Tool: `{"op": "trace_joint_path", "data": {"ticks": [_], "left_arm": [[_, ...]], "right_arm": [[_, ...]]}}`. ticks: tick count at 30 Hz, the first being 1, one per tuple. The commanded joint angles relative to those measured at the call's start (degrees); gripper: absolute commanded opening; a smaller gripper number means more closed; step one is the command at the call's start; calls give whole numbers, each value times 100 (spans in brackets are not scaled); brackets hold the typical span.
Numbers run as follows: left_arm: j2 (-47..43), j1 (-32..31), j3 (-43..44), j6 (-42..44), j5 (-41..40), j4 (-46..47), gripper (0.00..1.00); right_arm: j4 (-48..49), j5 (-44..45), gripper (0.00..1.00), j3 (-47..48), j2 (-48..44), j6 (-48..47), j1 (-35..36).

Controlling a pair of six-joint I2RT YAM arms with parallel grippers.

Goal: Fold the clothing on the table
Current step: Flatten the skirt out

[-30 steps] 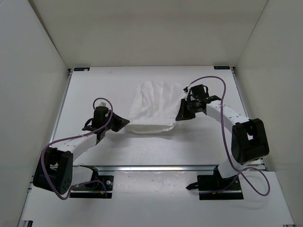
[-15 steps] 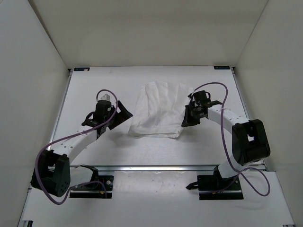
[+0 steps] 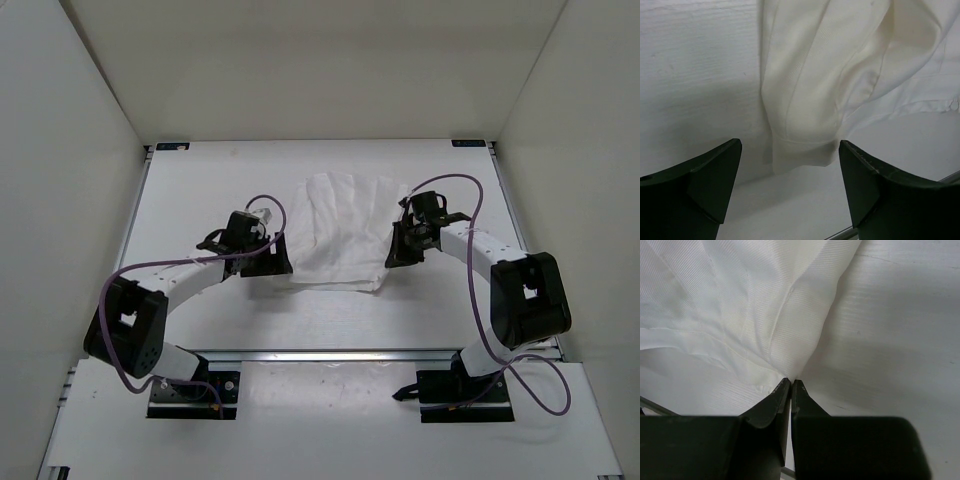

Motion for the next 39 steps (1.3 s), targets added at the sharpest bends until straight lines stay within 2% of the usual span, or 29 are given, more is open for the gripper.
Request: {"op": "trace_joint_path", "data": {"ticks": [1, 6, 10, 16, 20, 21, 22, 24, 28, 32, 36, 39], "left_arm": [[-57, -211, 281, 416, 108, -73, 88], [224, -448, 343, 293, 82, -117, 82], [304, -475, 351, 240, -164, -187, 68], [348, -405, 351, 152, -446, -170, 34], [356, -370, 264, -15, -341, -74, 3], [348, -361, 211, -76, -332, -73, 0], [356, -326, 219, -111, -271, -30, 0], [330, -334, 149, -173, -182, 58, 0], [339, -220, -26, -322, -16, 155, 0], [313, -185, -150, -419, 160, 295, 0], [356, -159, -307, -516, 327, 340, 0], [391, -211, -299, -533, 458, 331, 0]], "right_arm": [[159, -6, 0, -92, -147, 26, -17], [151, -67, 0, -75, -77, 52, 62], [168, -85, 0, -23, -103, 0, 1], [168, -199, 0, 21, -129, -53, -52], [300, -305, 0, -92, -129, 17, -44], [335, -357, 2, -136, -138, 61, -26], [379, -410, 8, -198, -95, 105, -44], [476, -507, 29, -268, -147, 175, -53], [529, -551, 55, -426, -261, 237, -26], [555, -524, 61, -558, -305, 272, 44], [643, -621, 61, -690, -208, 360, 132], [722, -700, 56, -734, -121, 448, 229]]}}
